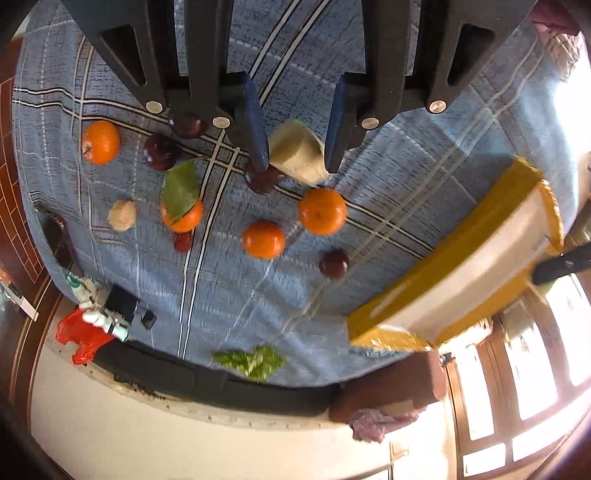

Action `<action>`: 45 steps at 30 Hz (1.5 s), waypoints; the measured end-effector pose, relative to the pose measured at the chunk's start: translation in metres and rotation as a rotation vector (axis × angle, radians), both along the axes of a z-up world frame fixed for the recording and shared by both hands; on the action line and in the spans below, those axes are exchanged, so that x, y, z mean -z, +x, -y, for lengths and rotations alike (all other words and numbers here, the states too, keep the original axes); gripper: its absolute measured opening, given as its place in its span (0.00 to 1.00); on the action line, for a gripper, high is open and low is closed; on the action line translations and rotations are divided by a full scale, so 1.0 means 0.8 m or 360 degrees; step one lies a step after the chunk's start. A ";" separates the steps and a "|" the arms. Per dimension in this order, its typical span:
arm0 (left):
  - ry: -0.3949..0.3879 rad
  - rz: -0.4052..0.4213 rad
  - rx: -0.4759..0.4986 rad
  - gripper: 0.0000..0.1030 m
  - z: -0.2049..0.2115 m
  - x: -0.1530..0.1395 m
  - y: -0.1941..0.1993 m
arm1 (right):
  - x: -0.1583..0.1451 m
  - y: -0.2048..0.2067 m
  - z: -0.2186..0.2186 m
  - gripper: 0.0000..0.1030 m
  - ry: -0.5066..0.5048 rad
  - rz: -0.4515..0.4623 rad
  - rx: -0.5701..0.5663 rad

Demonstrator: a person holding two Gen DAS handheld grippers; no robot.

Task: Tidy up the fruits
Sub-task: 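Carry both held pieces into the yellow tray and open both grippers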

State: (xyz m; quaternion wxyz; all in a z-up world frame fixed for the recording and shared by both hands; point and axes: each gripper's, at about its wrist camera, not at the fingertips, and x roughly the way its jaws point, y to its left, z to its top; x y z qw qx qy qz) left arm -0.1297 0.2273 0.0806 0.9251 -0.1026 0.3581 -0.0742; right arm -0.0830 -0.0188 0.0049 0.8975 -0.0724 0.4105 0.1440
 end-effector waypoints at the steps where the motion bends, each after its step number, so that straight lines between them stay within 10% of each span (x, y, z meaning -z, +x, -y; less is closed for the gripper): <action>1: -0.0007 0.0004 -0.0006 0.35 -0.003 0.000 -0.003 | 0.003 0.003 0.001 0.42 0.0019 -0.0007 0.0006; 12: -0.0020 0.0026 -0.0120 0.35 -0.046 -0.002 -0.013 | -0.026 -0.024 -0.017 0.36 0.0030 0.0073 0.0048; 19: 0.0056 -0.0056 -0.0348 0.35 -0.112 0.011 -0.002 | -0.083 -0.031 -0.113 0.37 0.0281 0.0074 -0.0282; 32: 0.0059 -0.0251 -0.0452 0.36 -0.188 0.048 0.033 | -0.008 0.008 -0.305 0.38 0.0229 -0.0227 -0.0612; 45: -0.0136 0.0011 -0.0412 0.69 -0.170 -0.019 -0.016 | -0.051 -0.016 -0.188 0.43 0.0390 -0.0060 -0.0392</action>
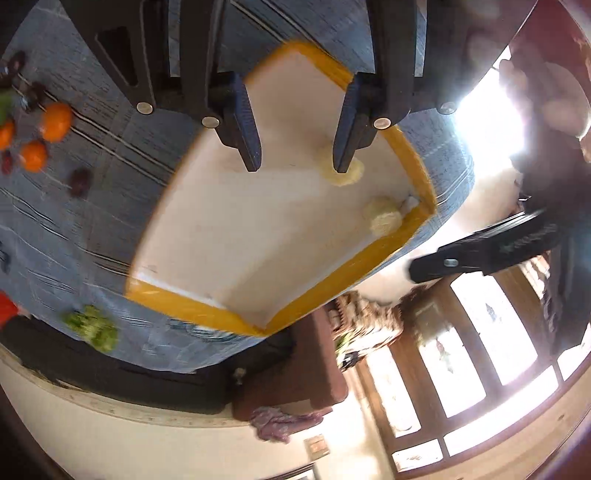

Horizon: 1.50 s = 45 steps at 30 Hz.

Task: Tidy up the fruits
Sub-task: 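Carry both held pieces into the yellow tray and open both grippers, then grasp an orange with the left gripper while the right gripper grasps a dark plum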

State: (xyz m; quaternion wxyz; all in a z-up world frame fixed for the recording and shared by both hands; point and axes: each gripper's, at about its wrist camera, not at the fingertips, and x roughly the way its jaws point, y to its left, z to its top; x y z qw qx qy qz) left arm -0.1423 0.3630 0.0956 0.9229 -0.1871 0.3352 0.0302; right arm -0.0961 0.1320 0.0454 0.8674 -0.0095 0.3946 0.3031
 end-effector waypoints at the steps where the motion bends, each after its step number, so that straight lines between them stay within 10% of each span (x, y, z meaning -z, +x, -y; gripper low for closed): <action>1: -0.0009 0.0016 0.0038 0.69 0.011 -0.005 -0.001 | -0.003 0.000 0.030 0.43 0.0021 0.0004 0.0075; 13: 0.0005 -0.0080 0.0565 0.69 0.188 0.002 0.023 | 0.005 -0.007 0.298 0.43 0.0055 -0.0053 0.0822; 27: 0.0129 -0.0342 0.0765 0.68 0.304 0.068 0.086 | 0.076 0.023 0.301 0.41 0.0002 -0.0107 0.0797; 39: 0.0304 -0.0305 0.0952 0.68 0.381 0.102 0.145 | 0.077 0.025 0.302 0.31 0.0040 -0.0113 0.0778; 40: 0.0338 -0.0307 0.0959 0.67 0.386 0.106 0.146 | 0.077 0.025 0.302 0.31 0.0044 -0.0115 0.0777; 42: 0.0394 -0.0310 0.0969 0.34 0.393 0.112 0.145 | 0.077 0.025 0.303 0.31 0.0055 -0.0119 0.0775; 45: 0.0440 -0.0289 0.0967 0.32 0.396 0.109 0.138 | 0.077 0.024 0.303 0.31 0.0066 -0.0121 0.0770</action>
